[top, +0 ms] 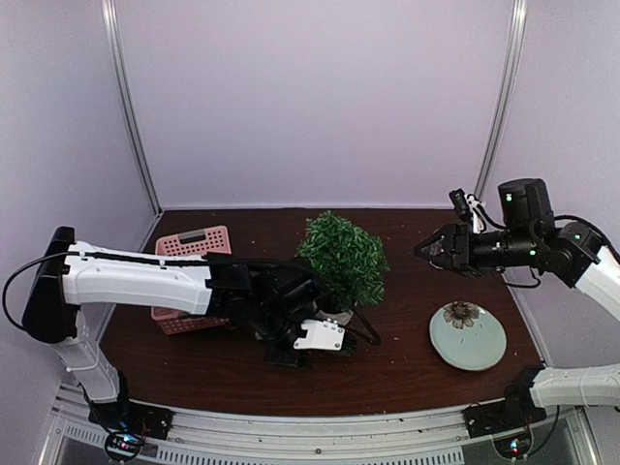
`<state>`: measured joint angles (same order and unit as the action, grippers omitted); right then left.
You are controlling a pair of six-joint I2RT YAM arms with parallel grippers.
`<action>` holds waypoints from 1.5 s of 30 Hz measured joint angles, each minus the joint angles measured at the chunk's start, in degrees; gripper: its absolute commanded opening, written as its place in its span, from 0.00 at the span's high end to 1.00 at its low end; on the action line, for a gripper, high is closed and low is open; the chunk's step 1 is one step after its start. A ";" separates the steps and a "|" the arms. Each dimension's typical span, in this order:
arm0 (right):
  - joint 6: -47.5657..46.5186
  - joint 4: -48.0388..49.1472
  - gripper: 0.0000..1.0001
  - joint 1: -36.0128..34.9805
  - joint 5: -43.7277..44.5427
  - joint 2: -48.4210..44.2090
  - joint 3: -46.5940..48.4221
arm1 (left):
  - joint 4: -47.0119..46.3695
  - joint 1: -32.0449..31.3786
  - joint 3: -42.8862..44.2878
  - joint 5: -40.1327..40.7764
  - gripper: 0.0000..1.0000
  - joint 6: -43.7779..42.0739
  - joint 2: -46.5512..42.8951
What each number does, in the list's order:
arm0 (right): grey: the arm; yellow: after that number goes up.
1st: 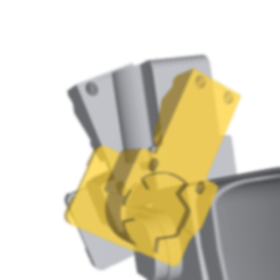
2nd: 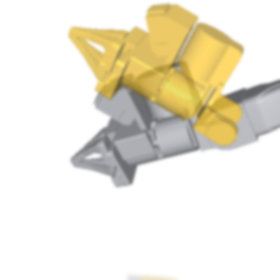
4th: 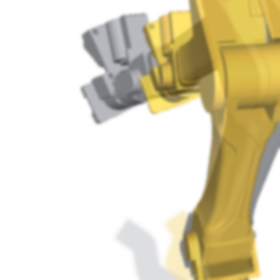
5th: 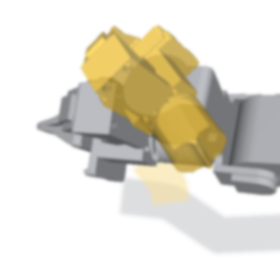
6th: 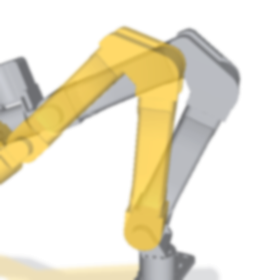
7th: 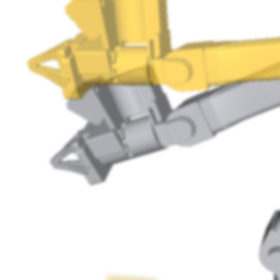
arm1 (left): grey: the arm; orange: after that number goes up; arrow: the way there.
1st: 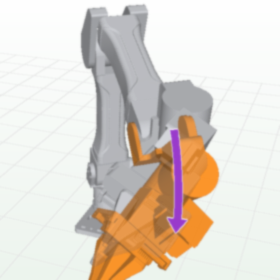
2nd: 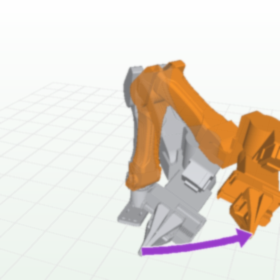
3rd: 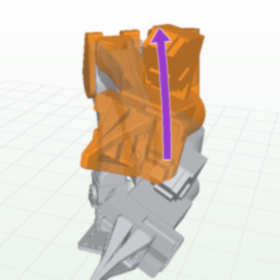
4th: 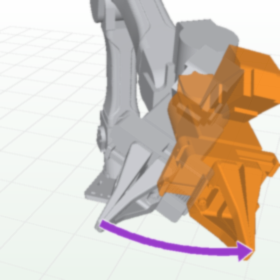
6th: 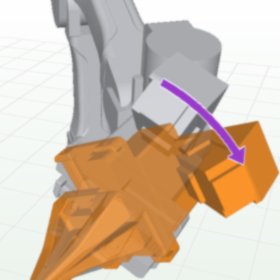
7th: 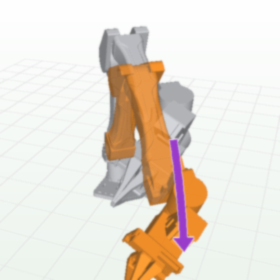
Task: Decorate the small christmas tree
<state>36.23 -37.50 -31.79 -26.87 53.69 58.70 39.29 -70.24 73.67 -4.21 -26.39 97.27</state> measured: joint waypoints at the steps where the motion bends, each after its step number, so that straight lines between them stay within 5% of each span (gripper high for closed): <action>1: 0.22 -0.02 0.27 0.02 0.17 -0.68 -0.31 | 0.02 0.00 0.68 0.52 0.51 -0.72 1.07; 8: 0.48 -0.02 0.26 0.07 0.87 -2.51 -0.70 | 0.92 0.00 2.80 3.48 0.56 -4.70 8.22; 18: 0.48 -0.46 0.27 0.09 1.46 -3.69 -1.25 | 1.77 0.00 2.86 7.72 0.89 -8.66 12.76; 21: 0.48 -0.48 0.27 0.17 1.57 -4.07 -1.38 | 1.79 0.00 2.84 8.44 0.87 -9.18 12.76; 24: 0.59 -0.46 0.27 0.17 1.68 -4.20 -1.53 | 1.29 0.00 2.40 9.35 0.75 -9.79 12.39; 33: 1.07 -0.44 0.27 0.20 1.66 -4.07 -1.73 | -0.55 0.74 1.33 12.52 0.75 -10.58 11.19; 41: 0.57 -0.44 0.27 0.31 1.64 -2.99 -1.70 | -0.66 1.79 1.33 12.79 1.00 -11.34 11.19; 45: -0.13 -0.44 0.27 0.33 1.64 -3.02 -1.70 | -0.50 1.84 1.44 10.69 1.00 -11.34 11.10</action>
<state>36.10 -37.93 -31.46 -25.23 50.68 56.99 38.79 -68.40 75.11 6.48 -37.74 108.38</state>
